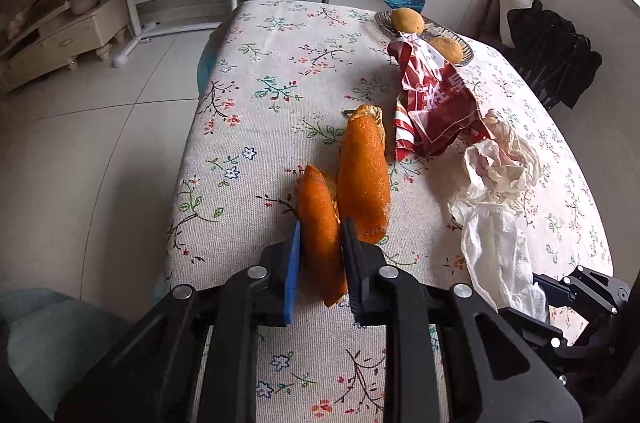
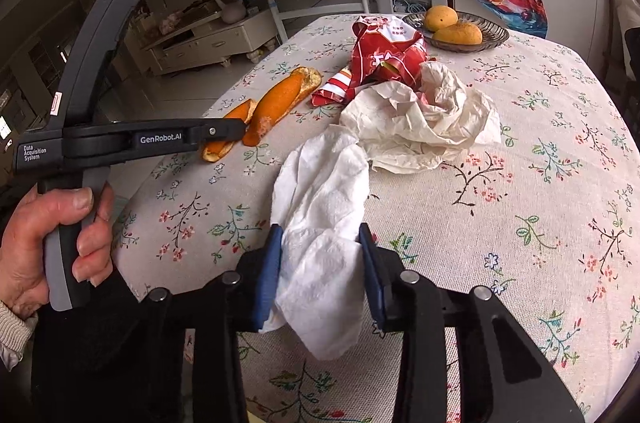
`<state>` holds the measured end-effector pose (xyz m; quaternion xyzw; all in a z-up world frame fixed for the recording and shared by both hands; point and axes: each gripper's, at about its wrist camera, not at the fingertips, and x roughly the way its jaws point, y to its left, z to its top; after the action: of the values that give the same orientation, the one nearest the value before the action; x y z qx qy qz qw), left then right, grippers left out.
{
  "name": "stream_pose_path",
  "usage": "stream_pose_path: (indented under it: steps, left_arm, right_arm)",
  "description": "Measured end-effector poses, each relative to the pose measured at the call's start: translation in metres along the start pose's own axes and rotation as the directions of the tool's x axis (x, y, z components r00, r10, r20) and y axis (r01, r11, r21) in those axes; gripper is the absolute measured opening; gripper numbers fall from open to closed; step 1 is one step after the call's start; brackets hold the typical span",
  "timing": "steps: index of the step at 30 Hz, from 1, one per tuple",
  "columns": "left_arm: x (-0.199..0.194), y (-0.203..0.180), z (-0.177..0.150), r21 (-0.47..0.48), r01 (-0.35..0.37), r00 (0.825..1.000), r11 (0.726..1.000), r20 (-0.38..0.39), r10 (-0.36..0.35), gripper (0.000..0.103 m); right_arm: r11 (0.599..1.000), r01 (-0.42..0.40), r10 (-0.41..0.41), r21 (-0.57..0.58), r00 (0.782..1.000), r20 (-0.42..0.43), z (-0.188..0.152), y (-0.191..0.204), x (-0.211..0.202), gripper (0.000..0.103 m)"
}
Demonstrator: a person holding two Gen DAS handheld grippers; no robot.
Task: Collect trash
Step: 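Grasp an orange peel with the left gripper while the right grasps white tissue, then carry the peel and tissue to the yellow basin and open both grippers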
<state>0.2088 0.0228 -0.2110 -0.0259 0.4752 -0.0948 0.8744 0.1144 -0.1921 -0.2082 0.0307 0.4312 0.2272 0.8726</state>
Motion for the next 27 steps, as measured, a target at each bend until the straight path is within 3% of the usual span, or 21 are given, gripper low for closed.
stream_pose_path:
  steps: [7,15,23,27]
  left_arm:
    - [-0.04,0.002,-0.022,-0.046,0.029,0.996,0.999,0.08,-0.025,0.017]
    - [-0.109,-0.018,-0.074,-0.075,0.067,0.97,0.995,0.24,-0.048,0.017]
    - [-0.151,-0.04,-0.111,0.001,0.103,0.958,0.995,0.268,-0.1,0.017]
    - [-0.164,-0.048,-0.12,0.018,0.119,0.953,0.993,0.277,-0.119,0.017]
  right_arm:
    - [0.993,-0.062,0.06,0.099,0.998,0.015,-0.008,-0.012,-0.016,0.018]
    - [0.988,-0.095,0.086,0.123,0.993,0.077,-0.031,-0.005,-0.059,0.018]
    - [0.99,-0.08,0.074,0.113,0.995,0.061,-0.067,0.015,-0.096,0.018]
    - [0.991,-0.063,0.063,0.115,0.998,0.007,-0.085,0.021,-0.099,0.018]
